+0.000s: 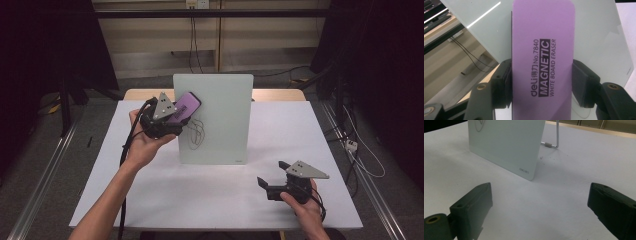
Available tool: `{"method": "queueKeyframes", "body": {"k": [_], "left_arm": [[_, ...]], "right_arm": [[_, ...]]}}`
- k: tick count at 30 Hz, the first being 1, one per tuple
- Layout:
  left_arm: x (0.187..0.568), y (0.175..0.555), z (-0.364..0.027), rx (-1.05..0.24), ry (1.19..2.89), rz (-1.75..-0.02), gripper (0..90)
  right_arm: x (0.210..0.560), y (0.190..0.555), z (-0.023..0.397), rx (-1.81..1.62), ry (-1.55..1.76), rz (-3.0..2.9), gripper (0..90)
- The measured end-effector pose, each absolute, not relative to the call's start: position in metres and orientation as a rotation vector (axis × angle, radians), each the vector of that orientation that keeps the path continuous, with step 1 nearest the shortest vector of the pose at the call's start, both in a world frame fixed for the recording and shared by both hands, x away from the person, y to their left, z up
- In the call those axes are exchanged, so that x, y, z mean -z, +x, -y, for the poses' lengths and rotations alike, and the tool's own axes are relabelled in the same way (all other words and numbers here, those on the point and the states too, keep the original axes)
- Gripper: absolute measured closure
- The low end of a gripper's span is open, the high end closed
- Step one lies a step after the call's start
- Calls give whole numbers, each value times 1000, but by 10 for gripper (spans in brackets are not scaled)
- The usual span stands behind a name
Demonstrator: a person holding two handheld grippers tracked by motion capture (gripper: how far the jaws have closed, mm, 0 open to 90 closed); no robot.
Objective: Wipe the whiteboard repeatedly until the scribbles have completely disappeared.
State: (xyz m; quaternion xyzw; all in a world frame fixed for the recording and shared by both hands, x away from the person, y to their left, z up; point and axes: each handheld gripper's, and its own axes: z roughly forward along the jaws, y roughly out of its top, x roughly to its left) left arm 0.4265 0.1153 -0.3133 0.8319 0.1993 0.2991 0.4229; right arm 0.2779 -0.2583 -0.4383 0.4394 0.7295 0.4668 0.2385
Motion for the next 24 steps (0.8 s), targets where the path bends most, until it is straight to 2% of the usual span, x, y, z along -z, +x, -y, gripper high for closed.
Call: {"method": "queueKeyframes", "body": {"k": [24], "left_arm": [[336, 416, -98, -728, 2175, -444, 410]], "right_arm": [[439, 278, 258, -1279, 1206, -2001, 58]]}}
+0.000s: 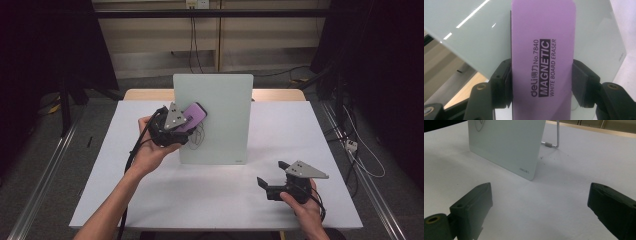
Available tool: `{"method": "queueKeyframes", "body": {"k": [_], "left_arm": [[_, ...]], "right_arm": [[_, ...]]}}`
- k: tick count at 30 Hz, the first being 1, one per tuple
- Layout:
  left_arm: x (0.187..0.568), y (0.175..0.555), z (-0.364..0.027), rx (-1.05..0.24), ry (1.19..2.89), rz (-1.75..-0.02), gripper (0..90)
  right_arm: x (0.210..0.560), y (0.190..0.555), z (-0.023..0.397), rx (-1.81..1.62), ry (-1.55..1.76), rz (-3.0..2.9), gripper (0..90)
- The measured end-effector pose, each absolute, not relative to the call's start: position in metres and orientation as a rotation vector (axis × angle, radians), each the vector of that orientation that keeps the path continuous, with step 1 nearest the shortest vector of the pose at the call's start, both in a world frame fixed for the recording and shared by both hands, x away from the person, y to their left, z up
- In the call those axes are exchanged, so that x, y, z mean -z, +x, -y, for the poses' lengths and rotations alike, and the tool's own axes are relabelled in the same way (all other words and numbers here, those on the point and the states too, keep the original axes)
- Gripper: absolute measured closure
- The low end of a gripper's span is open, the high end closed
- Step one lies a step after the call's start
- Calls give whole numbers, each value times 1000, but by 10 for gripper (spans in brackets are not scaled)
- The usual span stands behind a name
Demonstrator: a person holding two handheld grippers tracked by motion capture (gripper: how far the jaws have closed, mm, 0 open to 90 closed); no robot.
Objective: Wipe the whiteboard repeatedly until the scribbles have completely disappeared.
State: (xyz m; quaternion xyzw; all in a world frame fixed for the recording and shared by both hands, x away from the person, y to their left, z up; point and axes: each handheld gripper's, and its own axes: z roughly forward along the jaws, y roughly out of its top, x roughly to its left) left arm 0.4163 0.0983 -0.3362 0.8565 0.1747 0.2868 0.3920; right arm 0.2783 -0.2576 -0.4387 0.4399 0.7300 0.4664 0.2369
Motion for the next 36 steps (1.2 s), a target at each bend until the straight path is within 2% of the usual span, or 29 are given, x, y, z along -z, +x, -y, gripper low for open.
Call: {"method": "queueKeyframes", "body": {"k": [21, 36], "left_arm": [[372, 401, -80, -674, 2318, -360, 410], [402, 392, -68, -576, 2425, -316, 409]], "right_arm": [[439, 278, 257, -1277, 1204, -2003, 58], [438, 278, 258, -1280, 1197, -2002, 58]]}}
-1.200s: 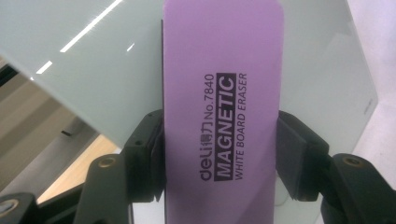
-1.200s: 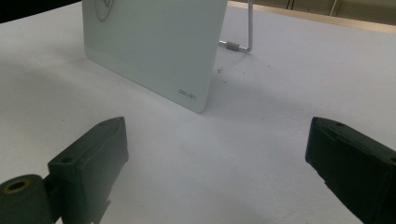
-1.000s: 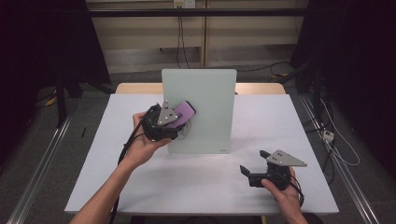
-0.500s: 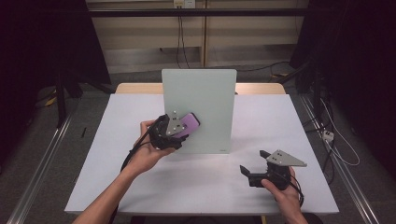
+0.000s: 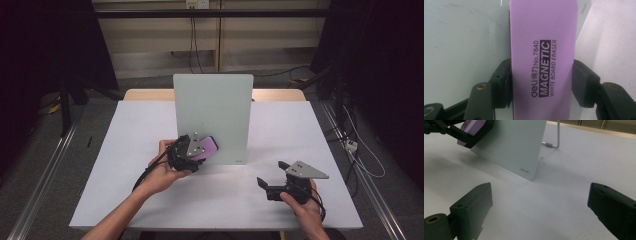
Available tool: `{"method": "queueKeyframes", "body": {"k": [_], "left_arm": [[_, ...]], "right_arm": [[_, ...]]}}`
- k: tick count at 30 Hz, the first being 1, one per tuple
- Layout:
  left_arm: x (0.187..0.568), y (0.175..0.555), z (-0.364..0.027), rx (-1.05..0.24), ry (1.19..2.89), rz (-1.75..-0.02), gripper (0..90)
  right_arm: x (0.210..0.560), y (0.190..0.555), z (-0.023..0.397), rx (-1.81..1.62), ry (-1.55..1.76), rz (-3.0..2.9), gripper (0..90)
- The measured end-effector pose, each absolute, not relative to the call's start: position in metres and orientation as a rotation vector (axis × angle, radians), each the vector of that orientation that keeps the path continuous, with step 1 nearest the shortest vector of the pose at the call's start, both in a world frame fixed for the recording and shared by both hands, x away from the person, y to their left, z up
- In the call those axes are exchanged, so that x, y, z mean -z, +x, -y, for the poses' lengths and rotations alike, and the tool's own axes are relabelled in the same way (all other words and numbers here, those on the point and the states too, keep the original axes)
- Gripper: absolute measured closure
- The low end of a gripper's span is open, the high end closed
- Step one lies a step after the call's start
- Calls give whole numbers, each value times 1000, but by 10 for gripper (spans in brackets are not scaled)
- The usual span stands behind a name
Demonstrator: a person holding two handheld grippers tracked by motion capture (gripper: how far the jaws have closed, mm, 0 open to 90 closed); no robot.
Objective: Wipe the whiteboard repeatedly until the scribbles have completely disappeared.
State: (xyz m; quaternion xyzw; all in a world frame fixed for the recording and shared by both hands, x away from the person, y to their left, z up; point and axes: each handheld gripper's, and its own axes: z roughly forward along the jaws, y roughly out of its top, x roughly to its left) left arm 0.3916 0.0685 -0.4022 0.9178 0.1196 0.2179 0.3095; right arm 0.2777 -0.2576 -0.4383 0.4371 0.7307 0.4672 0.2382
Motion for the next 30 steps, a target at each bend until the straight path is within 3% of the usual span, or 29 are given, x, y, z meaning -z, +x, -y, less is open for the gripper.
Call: {"method": "queueKeyframes", "body": {"k": [21, 30], "left_arm": [[329, 420, -91, -630, 2258, -511, 410], [343, 413, -79, -653, 2311, -451, 410]], "right_arm": [[438, 278, 258, -1276, 1192, -2003, 58], [438, 277, 257, -1277, 1192, -2006, 58]]}}
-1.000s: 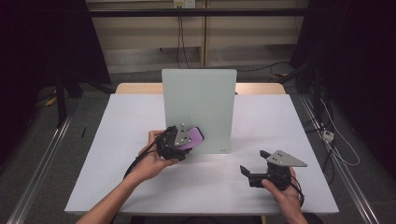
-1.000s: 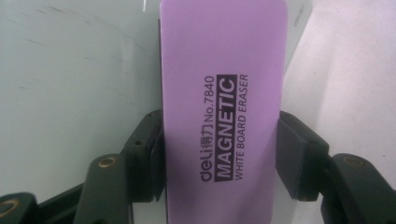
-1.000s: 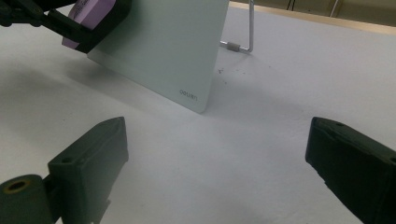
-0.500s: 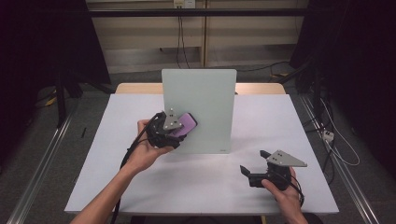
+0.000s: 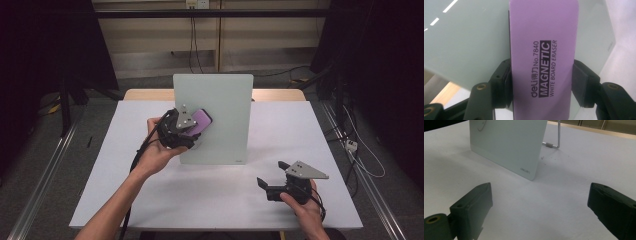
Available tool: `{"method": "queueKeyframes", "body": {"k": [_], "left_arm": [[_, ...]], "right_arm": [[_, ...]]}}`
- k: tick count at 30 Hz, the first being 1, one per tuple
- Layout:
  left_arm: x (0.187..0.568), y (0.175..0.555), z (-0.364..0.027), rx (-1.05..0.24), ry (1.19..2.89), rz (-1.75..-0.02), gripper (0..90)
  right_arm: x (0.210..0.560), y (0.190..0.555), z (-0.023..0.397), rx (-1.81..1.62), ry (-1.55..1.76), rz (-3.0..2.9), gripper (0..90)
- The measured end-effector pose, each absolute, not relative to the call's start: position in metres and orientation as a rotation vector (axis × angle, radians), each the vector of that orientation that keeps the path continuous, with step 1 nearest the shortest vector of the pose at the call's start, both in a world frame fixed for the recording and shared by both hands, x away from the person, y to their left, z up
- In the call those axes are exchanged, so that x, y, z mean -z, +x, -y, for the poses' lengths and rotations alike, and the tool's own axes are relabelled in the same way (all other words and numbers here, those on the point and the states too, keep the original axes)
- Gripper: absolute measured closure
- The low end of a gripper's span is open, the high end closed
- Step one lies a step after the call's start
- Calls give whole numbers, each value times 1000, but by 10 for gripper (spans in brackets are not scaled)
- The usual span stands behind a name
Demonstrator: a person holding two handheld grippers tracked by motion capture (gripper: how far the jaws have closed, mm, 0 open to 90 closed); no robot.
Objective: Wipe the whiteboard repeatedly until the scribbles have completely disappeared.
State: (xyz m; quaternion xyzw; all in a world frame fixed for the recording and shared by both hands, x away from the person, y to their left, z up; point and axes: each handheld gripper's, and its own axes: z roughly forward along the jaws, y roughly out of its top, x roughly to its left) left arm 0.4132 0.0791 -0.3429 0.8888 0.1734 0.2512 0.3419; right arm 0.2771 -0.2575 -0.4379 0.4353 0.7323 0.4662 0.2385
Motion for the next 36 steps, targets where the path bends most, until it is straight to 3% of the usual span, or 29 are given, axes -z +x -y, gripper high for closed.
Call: {"method": "queueKeyframes", "body": {"k": [21, 29, 31, 36], "left_arm": [[405, 392, -66, -553, 2483, -304, 410], [415, 389, -55, -513, 2513, -271, 409], [417, 390, -49, -448, 2523, -270, 409], [418, 389, -41, -485, 2504, -255, 410]], "right_arm": [[438, 277, 257, -1277, 1192, -2005, 58], [438, 277, 257, -1273, 1194, -2000, 59], [438, 277, 257, -1271, 1198, -2000, 59], [438, 277, 257, -1272, 1186, -2008, 59]]}}
